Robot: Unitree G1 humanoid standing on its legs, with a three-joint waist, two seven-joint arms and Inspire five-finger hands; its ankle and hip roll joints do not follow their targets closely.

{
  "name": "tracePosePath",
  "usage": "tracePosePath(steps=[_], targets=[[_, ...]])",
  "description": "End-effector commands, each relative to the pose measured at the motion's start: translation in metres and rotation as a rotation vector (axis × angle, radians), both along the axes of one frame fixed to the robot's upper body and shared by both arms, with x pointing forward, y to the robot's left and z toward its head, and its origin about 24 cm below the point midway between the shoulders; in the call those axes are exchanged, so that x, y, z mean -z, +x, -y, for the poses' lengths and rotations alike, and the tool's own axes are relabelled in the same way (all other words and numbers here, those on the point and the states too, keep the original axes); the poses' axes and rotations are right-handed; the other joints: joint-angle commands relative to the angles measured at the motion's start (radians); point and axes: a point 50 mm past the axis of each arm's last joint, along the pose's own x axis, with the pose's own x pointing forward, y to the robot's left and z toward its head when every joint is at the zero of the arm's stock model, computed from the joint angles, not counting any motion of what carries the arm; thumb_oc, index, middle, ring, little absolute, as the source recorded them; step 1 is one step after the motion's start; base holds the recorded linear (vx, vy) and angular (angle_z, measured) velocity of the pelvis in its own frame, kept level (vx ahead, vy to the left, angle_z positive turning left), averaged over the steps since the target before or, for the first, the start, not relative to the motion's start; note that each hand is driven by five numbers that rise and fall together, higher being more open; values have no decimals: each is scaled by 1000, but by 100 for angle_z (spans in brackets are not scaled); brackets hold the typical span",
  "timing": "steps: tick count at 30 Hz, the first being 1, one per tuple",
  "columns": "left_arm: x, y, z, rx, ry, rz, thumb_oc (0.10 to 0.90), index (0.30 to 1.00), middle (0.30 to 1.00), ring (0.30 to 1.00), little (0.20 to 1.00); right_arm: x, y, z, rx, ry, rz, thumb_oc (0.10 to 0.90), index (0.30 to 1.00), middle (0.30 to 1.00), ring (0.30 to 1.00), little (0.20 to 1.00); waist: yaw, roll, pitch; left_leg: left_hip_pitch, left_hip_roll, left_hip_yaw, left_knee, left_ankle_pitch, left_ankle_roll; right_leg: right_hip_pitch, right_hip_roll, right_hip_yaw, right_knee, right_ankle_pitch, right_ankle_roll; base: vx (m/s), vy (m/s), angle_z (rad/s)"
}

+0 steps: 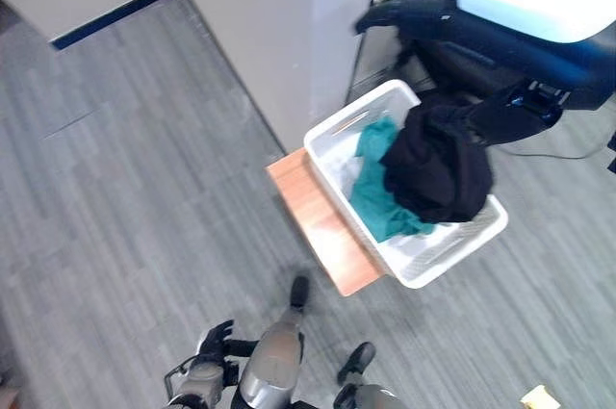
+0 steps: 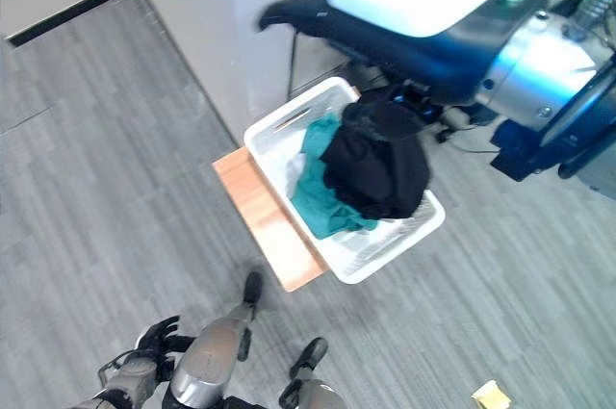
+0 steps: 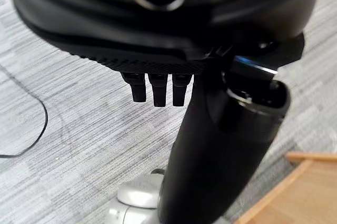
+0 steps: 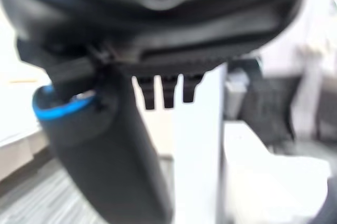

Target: Pick up bed clothes into laundry basket.

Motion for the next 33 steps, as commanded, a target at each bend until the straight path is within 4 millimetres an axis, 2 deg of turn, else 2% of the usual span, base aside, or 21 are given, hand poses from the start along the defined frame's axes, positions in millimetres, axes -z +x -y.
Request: tracePosePath(steps=[1, 3, 4, 6, 7, 8, 10, 11, 12, 13, 14, 15, 16, 19, 21, 22, 23, 26, 27, 29, 33], targets=[[14, -18, 34, -25, -96, -75, 800, 900, 900, 900, 900, -81, -1, -18, -147, 256, 292, 800, 900, 900, 900, 900, -88, 60, -91, 137, 99, 52, -33, -101, -134, -88, 8, 67, 7, 24, -8, 0, 0, 0], [23, -43, 46, -107, -156, -128, 800, 900, 900, 900, 900, -94, 7, 11, -60, 356, 340, 800, 900, 900, 900, 900, -206, 81, -156, 151, 100, 60, -33, -112, -134, -82, 10, 78, 8, 18, -2, 24, 8, -10], [23, -44, 46, -106, -156, -129, 800, 900, 900, 900, 900, -93, 8, 11, -60, 356, 340, 800, 900, 900, 900, 900, -207, 80, -158, 147, 99, 59, -33, -107, -133, -85, 9, 76, 7, 23, -3, 31, 9, -10], [27, -54, 65, -80, -193, -163, 800, 900, 900, 900, 900, -103, -3, 63, 72, 480, 423, 800, 900, 900, 900, 900, -217, 130, -192, 157, 97, 66, -33, -115, -129, -80, 10, 85, 6, 22, 2, 25, 16, -24], [29, -59, 77, -60, -219, -180, 800, 900, 900, 900, 900, -103, -7, 86, 152, 513, 449, 800, 900, 900, 900, 900, -218, 160, -208, 164, 96, 73, -33, -119, -127, -78, 10, 93, 6, 23, 4, 72, 42, -8], [31, -69, 106, -18, -280, -212, 800, 900, 900, 900, 900, -104, -22, 128, 270, 613, 507, 800, 900, 900, 900, 900, -217, 232, -237, 177, 92, 81, -33, -131, -123, -75, 9, 106, 7, 19, 10, 41, 33, 11], [31, -71, 106, -14, -278, -217, 800, 900, 900, 900, 900, -103, -22, 129, 274, 611, 505, 800, 900, 900, 900, 900, -212, 233, -242, 174, 93, 82, -33, -126, -122, -78, 9, 106, 5, 25, 9, 22, 18, 0], [31, -82, 134, 43, -330, -247, 800, 900, 900, 900, 900, -95, -40, 169, 414, 674, 547, 800, 900, 900, 900, 900, -196, 303, -277, 180, 90, 84, -33, -131, -117, -76, 6, 111, 4, 26, 14, 30, 14, -45], [23, -99, -4, -112, -23, -263, 800, 900, 900, 900, 900, 65, -13, 239, 572, 1114, 409, 800, 900, 900, 900, 900, -256, -25, -320, 179, 92, 98, -33, -130, -115, -87, 10, 126, 5, 37, 14, 52, 10, -54], [23, -101, -7, -134, -22, -263, 800, 900, 900, 900, 900, 88, -8, 254, 643, 1213, 392, 800, 900, 900, 900, 900, -289, -30, -326, 179, 89, 93, -33, -134, -114, -84, 6, 123, 6, 30, 17, 2, -8, -76], [23, -101, -9, -143, -20, -261, 800, 900, 900, 900, 900, 89, -5, 252, 635, 1218, 388, 800, 900, 900, 900, 900, -302, -36, -329, 172, 87, 89, -33, -126, -113, -88, 4, 119, 4, 35, 16, 18, -10, -29], [23, -98, -5, -140, -36, -256, 800, 900, 900, 900, 900, 141, -16, 284, 829, 1380, 345, 800, 900, 900, 900, 900, -320, -19, -333, 169, 84, 84, -33, -127, -112, -86, 1, 114, 4, 35, 18, 19, -8, 11], [24, -97, -1, -132, -45, -251, 800, 900, 900, 900, 900, 174, -23, 294, 923, 1487, 331, 800, 900, 900, 900, 900, -326, -5, -335, 173, 84, 82, -33, -133, -111, -82, 0, 114, 5, 30, 19, 43, -10, 25], [25, -95, 5, -117, -65, -249, 800, 900, 900, 900, 900, 267, -43, 301, 1187, 1702, 215, 800, 900, 900, 900, 900, -330, 18, -338, 168, 82, 73, -33, -126, -108, -82, -4, 109, 4, 34, 16, 13, -19, -17], [26, -95, 7, -114, -67, -253, 800, 900, 900, 900, 900, 287, -47, 299, 1245, 1753, 188, 800, 900, 900, 900, 900, -332, 22, -342, 166, 81, 71, -33, -125, -108, -82, -5, 107, 3, 33, 15, 17, -8, -8], [27, -95, 11, -88, -74, -260, 800, 900, 900, 900, 900, 352, -60, 286, 1462, 1835, 30, 800, 900, 900, 900, 900, -331, 36, -342, 173, 82, 67, -33, -129, -109, -72, -4, 102, 6, 25, 15, 29, -22, -21], [27, -96, 12, -85, -77, -261, 800, 900, 900, 900, 900, 385, -67, 273, 1559, 1889, -71, 800, 900, 900, 900, 900, -332, 43, -340, 174, 82, 67, -33, -129, -110, -72, -4, 103, 6, 24, 14, 9, -13, -18], [28, -98, 17, -93, -96, -270, 800, 900, 900, 900, 900, 437, -82, 244, 1706, 2015, -241, 800, 900, 900, 900, 900, -334, 54, -342, 175, 81, 67, -33, -126, -112, -69, -4, 99, 5, 22, 12, -3, -13, 1], [28, -98, 16, -94, -95, -269, 800, 900, 900, 900, 900, 437, -82, 243, 1705, 2017, -242, 800, 900, 900, 900, 900, -335, 52, -342, 172, 81, 67, -33, -122, -112, -72, -4, 99, 4, 26, 11, 6, -4, 6], [29, -98, 19, -74, -97, -280, 800, 900, 900, 900, 900, 486, -106, 203, 1883, 2077, -498, 800, 900, 900, 900, 900, -332, 63, -341, 177, 79, 64, -33, -121, -113, -65, -6, 95, 4, 25, 8, 1, 2, 6], [29, -100, 21, -51, -98, -291, 800, 900, 900, 900, 900, 515, -127, 168, 2009, 2005, -764, 800, 900, 900, 900, 900, -332, 67, -343, 178, 79, 62, -33, -120, -115, -60, -7, 91, 3, 22, 6, 5, -13, 14]])
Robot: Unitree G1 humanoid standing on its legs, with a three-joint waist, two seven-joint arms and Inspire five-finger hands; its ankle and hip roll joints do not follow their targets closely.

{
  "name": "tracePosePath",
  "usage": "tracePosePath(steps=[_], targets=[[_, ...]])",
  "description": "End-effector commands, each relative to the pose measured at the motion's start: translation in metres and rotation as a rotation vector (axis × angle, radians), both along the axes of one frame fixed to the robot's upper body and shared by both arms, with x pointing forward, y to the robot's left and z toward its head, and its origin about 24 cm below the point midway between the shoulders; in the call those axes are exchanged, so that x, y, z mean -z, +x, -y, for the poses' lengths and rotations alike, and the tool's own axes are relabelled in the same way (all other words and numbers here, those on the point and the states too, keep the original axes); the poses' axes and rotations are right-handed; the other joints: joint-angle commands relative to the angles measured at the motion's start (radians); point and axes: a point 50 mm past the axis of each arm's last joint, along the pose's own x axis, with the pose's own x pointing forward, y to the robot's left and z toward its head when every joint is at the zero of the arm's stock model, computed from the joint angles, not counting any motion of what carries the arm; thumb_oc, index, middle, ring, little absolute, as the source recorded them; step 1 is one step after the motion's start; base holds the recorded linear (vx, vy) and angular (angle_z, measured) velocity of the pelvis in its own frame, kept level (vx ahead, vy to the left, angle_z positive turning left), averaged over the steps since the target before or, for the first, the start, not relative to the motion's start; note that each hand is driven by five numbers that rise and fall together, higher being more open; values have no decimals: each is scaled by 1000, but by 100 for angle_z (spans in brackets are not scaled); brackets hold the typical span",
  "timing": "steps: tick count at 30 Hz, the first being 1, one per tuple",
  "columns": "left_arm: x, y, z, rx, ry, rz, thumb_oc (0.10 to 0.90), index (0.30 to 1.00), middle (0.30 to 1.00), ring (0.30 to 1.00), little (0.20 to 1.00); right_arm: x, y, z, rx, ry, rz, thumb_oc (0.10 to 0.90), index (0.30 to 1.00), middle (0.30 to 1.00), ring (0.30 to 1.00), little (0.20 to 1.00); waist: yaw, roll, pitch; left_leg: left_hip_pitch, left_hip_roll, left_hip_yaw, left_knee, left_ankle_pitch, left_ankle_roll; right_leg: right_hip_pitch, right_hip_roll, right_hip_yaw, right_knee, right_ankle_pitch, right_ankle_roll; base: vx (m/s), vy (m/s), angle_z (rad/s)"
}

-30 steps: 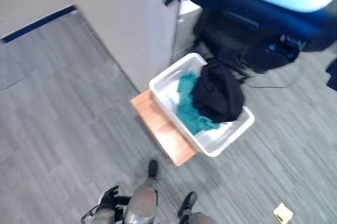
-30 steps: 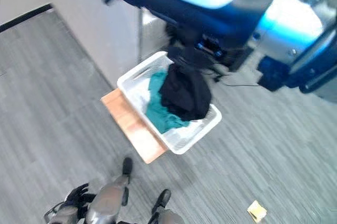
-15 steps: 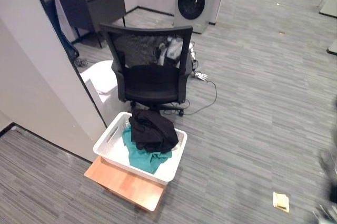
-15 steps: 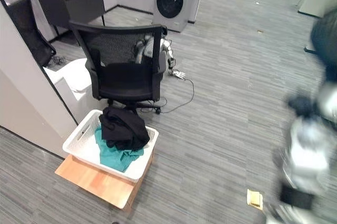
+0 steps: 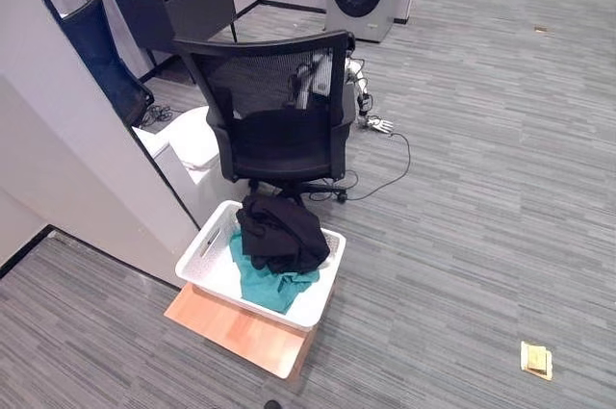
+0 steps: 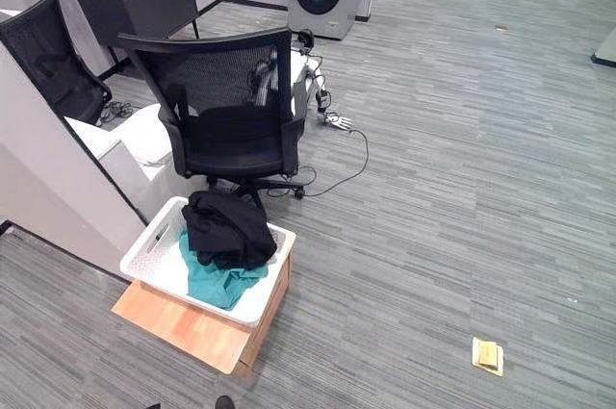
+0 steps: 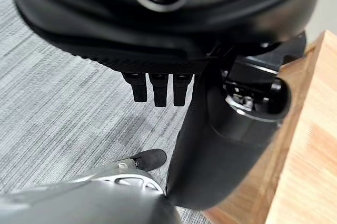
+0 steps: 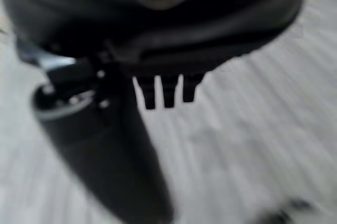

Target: Pick up bed clothes into laundry basket.

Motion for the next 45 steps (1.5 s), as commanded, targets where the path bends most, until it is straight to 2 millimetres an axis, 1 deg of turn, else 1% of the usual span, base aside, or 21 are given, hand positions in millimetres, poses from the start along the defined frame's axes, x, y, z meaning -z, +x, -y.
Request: tracePosePath(steps=[1, 5, 11, 14, 15, 18, 20, 23, 25, 27, 29, 31, 32, 33, 36, 37, 38, 39, 41, 44, 45], targets=[[4, -8, 14, 35, -32, -53, 800, 900, 900, 900, 900, -10, 21, 22, -1, -30, 75, 800, 900, 900, 900, 900, 34, -41, 24, 99, 12, 8, 1, -121, -41, -64, -52, -3, -28, 118, 53, 4, -14, 6], [5, -6, 15, 100, -31, -59, 800, 900, 900, 900, 900, 9, 2, -17, -134, 124, -68, 800, 900, 900, 900, 900, 37, -38, 19, 102, 13, 5, 1, -118, -44, -55, -53, -7, -31, 115, 50, 1, -18, 8], [3, 2, 15, 158, -20, -42, 800, 900, 900, 900, 900, 12, 6, -25, -192, 143, -65, 800, 900, 900, 900, 900, 28, -37, 24, 101, 15, 1, 1, -115, -43, -64, -53, 9, -18, 119, 50, -16, -6, -1], [0, 17, 11, 186, -1, -6, 800, 900, 900, 900, 900, 11, 16, -28, -212, 143, -35, 800, 900, 900, 900, 900, 12, -26, 45, 90, 24, -19, 1, -103, -36, -114, -44, 100, 96, 78, 50, -132, -15, -1], [-3, 30, 5, 184, 18, 36, 800, 900, 900, 900, 900, 11, 23, -30, -226, 143, -19, 800, 900, 900, 900, 900, -7, -13, 55, 77, 35, -42, 1, -93, -24, -146, 4, 241, 188, 19, 49, -187, -10, 32], [-8, 41, -6, 138, 42, 70, 800, 900, 900, 900, 900, 11, 27, -36, -254, 150, -7, 800, 900, 900, 900, 900, 5, -11, 57, 60, 32, -103, 1, -56, -16, -105, 63, 345, 371, -47, 26, -192, -87, 60], [-9, 41, -10, 123, 45, 67, 800, 900, 900, 900, 900, 10, 30, -34, -274, 140, -2, 800, 900, 900, 900, 900, 20, -22, 50, 35, 29, -152, 1, -25, -17, -47, 98, 398, 381, -78, 5, -203, -169, 129], [-10, 39, -16, 103, 55, 56, 800, 900, 900, 900, 900, 7, 46, -35, -332, 113, 32, 800, 900, 900, 900, 900, 64, -40, 39, -20, 38, -195, 1, 19, -31, 31, 107, 394, 275, -150, -29, -327, -250, 121], [-10, 31, -22, 70, 71, 43, 800, 900, 900, 900, 900, -3, 75, -29, -440, 52, 96, 800, 900, 900, 900, 900, 114, -59, 72, -107, 78, -249, 24, 100, -84, 75, 155, 349, 189, -181, -71, -473, -344, 77], [-10, 33, -23, 47, 73, 53, 800, 900, 900, 900, 900, -8, 83, -23, -440, 21, 129, 800, 900, 900, 900, 900, 123, -59, 90, -152, 88, -269, 53, 119, -94, 79, 172, 332, 163, -170, -81, -478, -217, 118], [-11, 24, -32, -98, 83, 50, 800, 900, 900, 900, 900, -19, 107, -17, -481, -23, 200, 800, 900, 900, 900, 900, 129, -95, 140, -179, 92, -261, 256, 32, -66, 17, 163, 296, 171, -117, -97, -766, -231, 170], [-9, 6, -35, -155, 84, 11, 800, 900, 900, 900, 900, -17, 101, -18, -508, -12, 188, 800, 900, 900, 900, 900, 105, -130, 121, -137, 110, -155, 412, -22, -48, -8, 141, 263, 117, -60, -103, -389, -117, 83], [-9, 6, -35, -156, 84, 11, 800, 900, 900, 900, 900, -17, 101, -19, -508, -12, 187, 800, 900, 900, 900, 900, 104, -128, 119, -143, 112, -157, 419, -25, -48, -9, 143, 262, 115, -58, -103, -387, -130, 33], [-9, 8, -34, -139, 76, 17, 800, 900, 900, 900, 900, -12, 87, -21, -503, 11, 155, 800, 900, 900, 900, 900, 84, -142, 98, -94, 147, -46, 504, -58, -37, -24, 136, 196, 75, -35, -118, -326, -94, 58], [-10, 19, -32, -106, 64, 48, 800, 900, 900, 900, 900, -3, 64, -25, -494, 47, 97, 800, 900, 900, 900, 900, 49, -126, 80, 12, 199, 71, 573, -100, -62, -28, 154, 82, 51, -48, -131, -217, -18, 168], [-11, 31, -28, -38, 56, 63, 800, 900, 900, 900, 900, 3, 43, -27, -508, 68, 23, 800, 900, 900, 900, 900, 3, -94, 49, 143, 206, 190, 484, -116, -82, -51, 160, -57, 44, -64, -132, -195, 74, 173], [-11, 31, -28, -38, 56, 62, 800, 900, 900, 900, 900, 3, 43, -27, -508, 68, 23, 800, 900, 900, 900, 900, 2, -95, 49, 144, 205, 189, 482, -115, -81, -50, 160, -58, 44, -64, -132, -262, 209, 228], [-10, 43, -16, 49, 45, 63, 800, 900, 900, 900, 900, 9, 16, -28, -460, 101, -53, 800, 900, 900, 900, 900, -57, -71, 18, 209, 230, 330, 426, -128, -101, -74, 134, -194, 54, -72, -134, -141, 220, 265], [-9, 48, -7, 89, 36, 69, 800, 900, 900, 900, 900, 11, 6, -31, -448, 115, -76, 800, 900, 900, 900, 900, -94, -40, 18, 190, 203, 348, 329, -174, -105, -101, 89, -273, 101, -61, -115, -187, 362, 297], [-9, 53, -1, 124, 21, 90, 800, 900, 900, 900, 900, 11, 16, -33, -505, 107, -75, 800, 900, 900, 900, 900, -105, -25, 38, 163, 140, 260, 208, -221, -60, -161, 0, -302, 212, -29, -84, -147, 355, 298], [-11, 58, -1, 201, 28, 89, 800, 900, 900, 900, 900, 11, 19, -37, -568, 115, -86, 800, 900, 900, 900, 900, -80, -18, 52, 174, 103, 188, 155, -235, -27, -180, -60, -287, 318, -14, -62, -26, 277, 173]])
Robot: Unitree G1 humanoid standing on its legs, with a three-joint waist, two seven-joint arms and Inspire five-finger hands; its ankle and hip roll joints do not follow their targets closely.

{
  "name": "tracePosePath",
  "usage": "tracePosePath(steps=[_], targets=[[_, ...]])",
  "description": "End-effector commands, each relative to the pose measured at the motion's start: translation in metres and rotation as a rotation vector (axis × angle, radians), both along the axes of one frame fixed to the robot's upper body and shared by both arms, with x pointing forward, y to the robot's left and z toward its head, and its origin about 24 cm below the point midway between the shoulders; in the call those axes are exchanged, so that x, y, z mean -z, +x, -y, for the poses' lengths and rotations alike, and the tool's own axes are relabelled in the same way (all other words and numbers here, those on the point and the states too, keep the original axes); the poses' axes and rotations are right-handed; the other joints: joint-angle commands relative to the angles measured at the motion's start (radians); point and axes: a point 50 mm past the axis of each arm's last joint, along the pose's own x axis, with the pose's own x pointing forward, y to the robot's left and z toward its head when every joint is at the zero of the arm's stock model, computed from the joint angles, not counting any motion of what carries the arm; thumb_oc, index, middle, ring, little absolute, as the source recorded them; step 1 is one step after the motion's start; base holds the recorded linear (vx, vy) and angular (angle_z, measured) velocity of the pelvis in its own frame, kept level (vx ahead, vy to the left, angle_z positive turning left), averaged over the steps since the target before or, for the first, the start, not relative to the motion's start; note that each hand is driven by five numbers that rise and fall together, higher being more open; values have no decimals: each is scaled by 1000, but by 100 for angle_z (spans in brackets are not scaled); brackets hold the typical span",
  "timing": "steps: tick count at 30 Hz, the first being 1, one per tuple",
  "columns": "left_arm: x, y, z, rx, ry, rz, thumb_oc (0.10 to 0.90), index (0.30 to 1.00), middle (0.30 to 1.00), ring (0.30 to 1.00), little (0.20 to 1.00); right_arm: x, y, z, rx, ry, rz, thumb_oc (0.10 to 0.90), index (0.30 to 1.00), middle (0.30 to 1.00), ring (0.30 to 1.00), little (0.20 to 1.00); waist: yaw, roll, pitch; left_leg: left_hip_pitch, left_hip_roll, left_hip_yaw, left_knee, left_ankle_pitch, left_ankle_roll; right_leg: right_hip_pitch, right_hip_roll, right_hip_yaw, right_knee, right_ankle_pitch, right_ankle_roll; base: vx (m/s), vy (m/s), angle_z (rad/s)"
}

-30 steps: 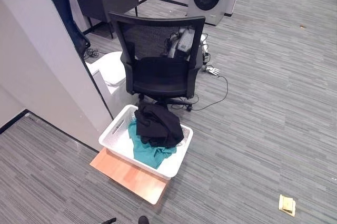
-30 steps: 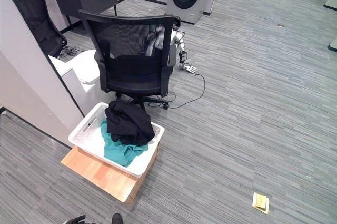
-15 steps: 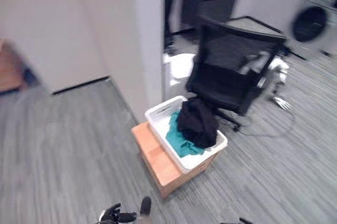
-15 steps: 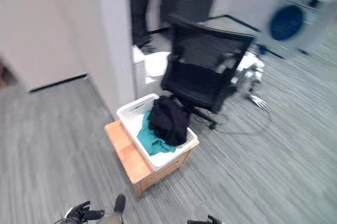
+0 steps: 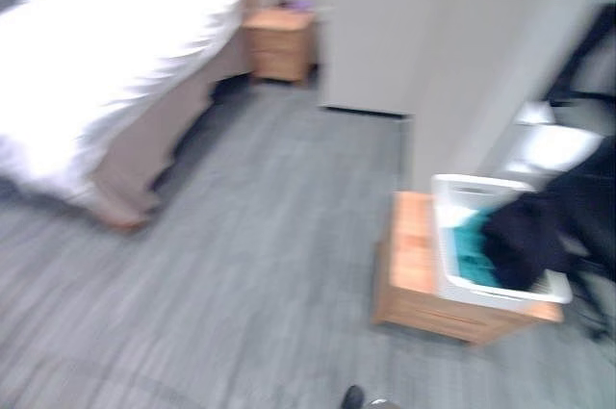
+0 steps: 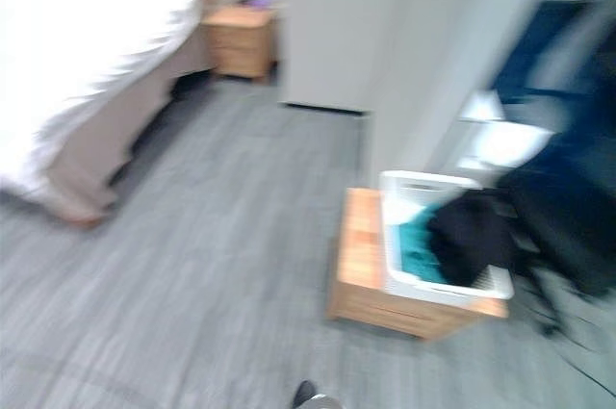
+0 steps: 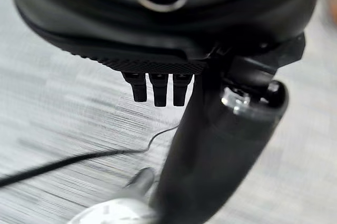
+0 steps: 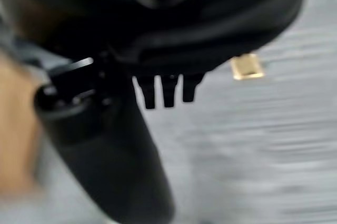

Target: Pick up bed clothes into laundry basket.

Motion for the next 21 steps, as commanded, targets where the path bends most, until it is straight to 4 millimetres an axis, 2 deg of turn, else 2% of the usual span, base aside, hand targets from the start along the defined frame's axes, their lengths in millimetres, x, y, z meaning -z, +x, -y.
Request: tracePosePath(steps=[1, 2, 3, 4, 5, 6, 7, 10, 11, 12, 13, 14, 16, 17, 18, 20, 21], targets=[[-13, 51, -5, 117, 5, 157, 800, 900, 900, 900, 900, -10, 67, 17, -157, -72, 170, 800, 900, 900, 900, 900, 9, -85, 42, 66, 53, -188, 19, -22, -33, 70, -55, 142, 137, -66, 69, -24, 269, 105], [-13, 51, -5, 117, 5, 157, 800, 900, 900, 900, 900, -10, 67, 17, -157, -72, 171, 800, 900, 900, 900, 900, 7, -87, 44, 67, 48, -191, 17, -23, -30, 68, -62, 142, 145, -68, 74, -51, 147, 154], [-17, 60, -8, 152, 22, 189, 800, 900, 900, 900, 900, -13, 84, 12, -202, -67, 240, 800, 900, 900, 900, 900, 6, -98, 70, 48, 28, -269, 30, -31, -13, 14, -64, 339, 211, -14, 125, -98, 91, 169], [-17, 58, -11, 149, 31, 187, 800, 900, 900, 900, 900, -17, 95, 12, -220, -71, 289, 800, 900, 900, 900, 900, 0, -100, 68, 26, 19, -291, 28, -7, -4, 0, -26, 443, 197, -2, 123, -96, 77, 195], [-17, 58, -11, 149, 31, 187, 800, 900, 900, 900, 900, -17, 95, 12, -220, -71, 289, 800, 900, 900, 900, 900, 0, -100, 68, 25, 19, -291, 28, -7, -4, 0, -26, 443, 198, -2, 123, -16, 54, 171], [-15, 53, -12, 152, 37, 171, 800, 900, 900, 900, 900, -19, 99, 14, -217, -77, 309, 800, 900, 900, 900, 900, -11, -89, 62, 23, 10, -342, 16, 3, -1, 1, 33, 564, 187, -25, 131, 148, 98, 166], [-13, 46, -11, 173, 43, 140, 800, 900, 900, 900, 900, -21, 104, 15, -215, -72, 334, 800, 900, 900, 900, 900, -7, -79, 55, 26, -13, -417, 12, 4, 3, 55, 84, 689, 131, -84, 126, 166, 85, 144], [-14, 48, -13, 157, 42, 151, 800, 900, 900, 900, 900, -23, 113, 15, -260, -76, 351, 800, 900, 900, 900, 900, 20, -79, 34, -3, -37, -536, 15, 18, 10, 115, 174, 871, -14, -114, 94, 83, -26, 117], [-14, 48, -13, 157, 42, 151, 800, 900, 900, 900, 900, -23, 113, 15, -260, -76, 351, 800, 900, 900, 900, 900, 20, -79, 33, -3, -37, -536, 15, 18, 10, 114, 174, 871, -15, -114, 94, 29, -163, 183], [-17, 52, -16, 119, 45, 185, 800, 900, 900, 900, 900, -26, 124, 10, -317, -80, 376, 800, 900, 900, 900, 900, 64, -95, 38, -28, -47, -583, 46, 17, 1, 119, 184, 833, -34, -102, 69, -2, -207, 198], [-17, 52, -17, 113, 43, 193, 800, 900, 900, 900, 900, -27, 129, 6, -353, -71, 393, 800, 900, 900, 900, 900, 80, -103, 43, -47, -45, -600, 83, 18, -8, 133, 178, 798, -43, -102, 61, -2, -207, 161], [-17, 52, -17, 113, 43, 193, 800, 900, 900, 900, 900, -27, 129, 6, -353, -71, 393, 800, 900, 900, 900, 900, 79, -103, 43, -47, -46, -600, 83, 18, -8, 133, 178, 798, -43, -102, 61, -40, -172, 80], [-16, 51, -13, 79, 19, 205, 800, 900, 900, 900, 900, -32, 138, 6, -413, -74, 435, 800, 900, 900, 900, 900, 111, -119, 66, -119, -36, -606, 200, 52, -32, 173, 179, 739, -88, -101, 43, -50, -172, 82], [-12, 43, -7, 21, -8, 180, 800, 900, 900, 900, 900, -34, 139, 8, -415, -77, 440, 800, 900, 900, 900, 900, 111, -134, 86, -143, -11, -487, 250, 56, -19, 203, 163, 674, -97, -100, 39, -35, -96, 106], [-12, 43, -8, 21, -8, 181, 800, 900, 900, 900, 900, -34, 139, 8, -415, -77, 440, 800, 900, 900, 900, 900, 111, -135, 83, -146, -12, -487, 247, 59, -19, 200, 162, 674, -98, -98, 39, -46, -34, 164], [-8, 32, -7, -39, -9, 149, 800, 900, 900, 900, 900, -31, 137, 5, -430, -69, 417, 800, 900, 900, 900, 900, 123, -147, 76, -149, 3, -417, 242, 49, -22, 208, 146, 642, -112, -93, 43, -41, 10, 139], [-6, 22, -7, -77, -19, 132, 800, 900, 900, 900, 900, -31, 139, -1, -467, -58, 426, 800, 900, 900, 900, 900, 131, -151, 55, -123, -8, -410, 167, 40, -23, 214, 140, 625, -140, -85, 53, -12, 10, 41]])
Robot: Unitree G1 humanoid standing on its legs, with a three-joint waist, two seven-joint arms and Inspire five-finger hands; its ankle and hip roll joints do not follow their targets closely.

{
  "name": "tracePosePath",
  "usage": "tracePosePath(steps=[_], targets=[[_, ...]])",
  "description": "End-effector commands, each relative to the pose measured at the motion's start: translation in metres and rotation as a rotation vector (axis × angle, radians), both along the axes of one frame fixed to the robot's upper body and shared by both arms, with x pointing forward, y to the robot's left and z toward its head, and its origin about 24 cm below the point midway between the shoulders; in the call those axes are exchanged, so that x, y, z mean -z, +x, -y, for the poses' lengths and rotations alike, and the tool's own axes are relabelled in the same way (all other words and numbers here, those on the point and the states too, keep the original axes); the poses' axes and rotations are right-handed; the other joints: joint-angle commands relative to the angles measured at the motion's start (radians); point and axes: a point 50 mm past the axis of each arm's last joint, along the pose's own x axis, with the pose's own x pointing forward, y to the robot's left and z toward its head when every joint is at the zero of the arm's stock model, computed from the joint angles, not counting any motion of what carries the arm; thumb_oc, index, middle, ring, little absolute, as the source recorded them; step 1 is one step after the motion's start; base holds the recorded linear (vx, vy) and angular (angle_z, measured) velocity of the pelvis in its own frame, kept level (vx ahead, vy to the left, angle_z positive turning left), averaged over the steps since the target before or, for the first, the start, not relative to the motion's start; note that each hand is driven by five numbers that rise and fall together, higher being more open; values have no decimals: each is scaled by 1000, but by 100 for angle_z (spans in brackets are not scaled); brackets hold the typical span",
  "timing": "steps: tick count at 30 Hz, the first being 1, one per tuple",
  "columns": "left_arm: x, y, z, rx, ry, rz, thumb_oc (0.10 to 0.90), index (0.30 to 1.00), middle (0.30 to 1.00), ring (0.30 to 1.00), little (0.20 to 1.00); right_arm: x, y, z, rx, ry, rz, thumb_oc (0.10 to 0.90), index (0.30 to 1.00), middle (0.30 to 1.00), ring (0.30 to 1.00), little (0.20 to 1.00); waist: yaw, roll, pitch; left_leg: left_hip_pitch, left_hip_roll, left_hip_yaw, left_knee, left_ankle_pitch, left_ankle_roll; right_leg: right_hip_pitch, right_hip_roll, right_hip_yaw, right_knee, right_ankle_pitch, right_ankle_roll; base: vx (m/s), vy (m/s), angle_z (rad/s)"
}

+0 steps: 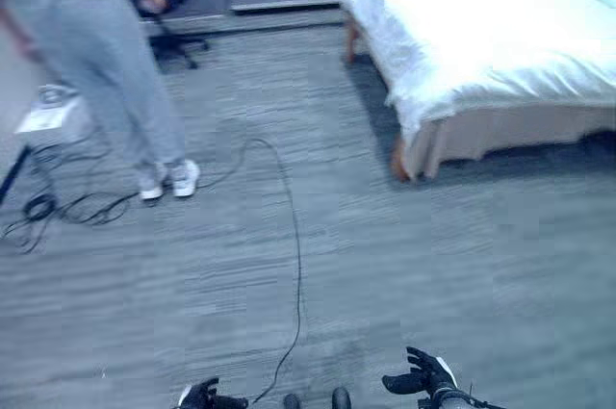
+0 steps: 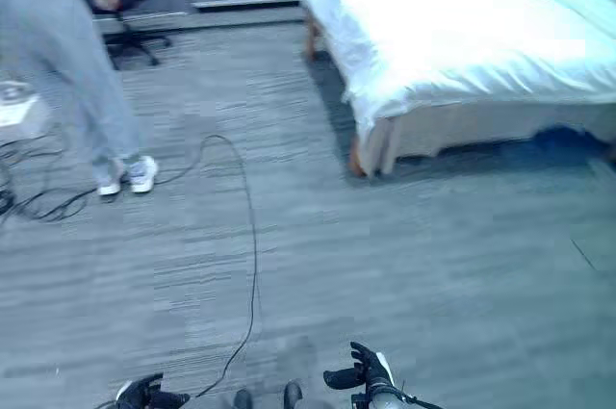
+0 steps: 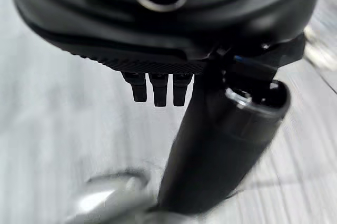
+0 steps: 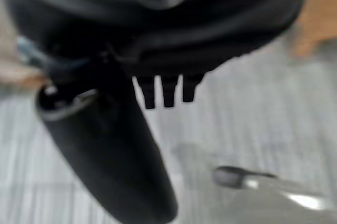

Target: Pick up bed clothes into laundry basket.

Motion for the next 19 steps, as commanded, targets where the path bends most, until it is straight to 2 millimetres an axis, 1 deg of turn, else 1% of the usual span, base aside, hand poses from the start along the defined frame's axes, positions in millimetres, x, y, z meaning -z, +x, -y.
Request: tracePosePath(steps=[1, 2, 3, 5, 6, 7, 8, 9, 11, 12, 13, 19], targets=[[-1, 11, 7, -42, -25, 47, 800, 900, 900, 900, 900, -4, -7, 15, -42, -58, 9, 800, 900, 900, 900, 900, -31, -38, -17, 9, 41, 7, -42, 6, -19, 37, -44, 38, -8, -53, 134, 19, 24, 30], [0, 7, 8, -64, -30, 42, 800, 900, 900, 900, 900, -4, -7, 12, -61, -53, 17, 800, 900, 900, 900, 900, -29, -37, -30, 30, 28, -6, -92, 6, -17, 36, -43, 31, -22, -48, 138, 6, 63, 23], [2, 2, 11, -56, -40, 31, 800, 900, 900, 900, 900, -1, -14, 11, -55, -52, -8, 800, 900, 900, 900, 900, -27, -31, -54, 59, 9, -24, -178, 20, -11, 31, -45, 9, -45, -38, 149, -1, 93, 14], [3, 2, 14, -29, -53, 27, 800, 900, 900, 900, 900, 7, -27, 12, -27, -63, -81, 800, 900, 900, 900, 900, -33, -24, -71, 87, -4, -24, -241, 38, -9, 30, -47, 1, -69, -24, 157, -14, 90, 5], [3, 2, 14, -29, -53, 27, 800, 900, 900, 900, 900, 7, -27, 12, -27, -63, -81, 800, 900, 900, 900, 900, -32, -24, -71, 89, -4, -24, -243, 39, -9, 31, -47, 1, -70, -24, 157, -8, 78, 8], [2, 7, 16, 1, -58, 35, 800, 900, 900, 900, 900, 15, -44, 11, -29, -79, -178, 800, 900, 900, 900, 900, -30, -20, -84, 107, -7, -23, -268, 46, -8, 37, -44, -2, -84, -21, 157, 1, 43, 0], [2, 7, 16, 1, -58, 35, 800, 900, 900, 900, 900, 15, -43, 11, -29, -79, -178, 800, 900, 900, 900, 900, -30, -20, -83, 109, -7, -23, -269, 46, -8, 38, -44, -2, -85, -21, 157, 1, 67, 0], [0, 15, 15, 22, -53, 59, 800, 900, 900, 900, 900, 20, -55, 8, -62, -92, -244, 800, 900, 900, 900, 900, -24, -20, -89, 127, -11, -28, -281, 47, -3, 49, -46, -5, -84, -19, 157, -6, 37, 4], [-1, 21, 15, 64, -48, 69, 800, 900, 900, 900, 900, 22, -63, 6, -66, -87, -285, 800, 900, 900, 900, 900, -25, -21, -87, 140, -14, -24, -294, 49, 1, 49, -47, -6, -70, -18, 158, -22, 37, 8], [-1, 21, 15, 65, -48, 69, 800, 900, 900, 900, 900, 22, -63, 6, -66, -87, -285, 800, 900, 900, 900, 900, -25, -21, -87, 141, -14, -24, -295, 49, 1, 49, -47, -5, -70, -18, 158, -49, 43, 1], [-1, 23, 18, 110, -49, 61, 800, 900, 900, 900, 900, 24, -68, 5, -62, -76, -296, 800, 900, 900, 900, 900, -33, -19, -87, 155, -18, -12, -315, 52, 5, 39, -45, 1, -56, -15, 162, -42, 42, -5], [0, 22, 23, 154, -73, 56, 800, 900, 900, 900, 900, 25, -79, 6, 22, -33, -315, 800, 900, 900, 900, 900, -49, -14, -98, 175, -21, 5, -327, 48, 8, 41, -40, 18, -60, -12, 165, -6, 32, -18]])
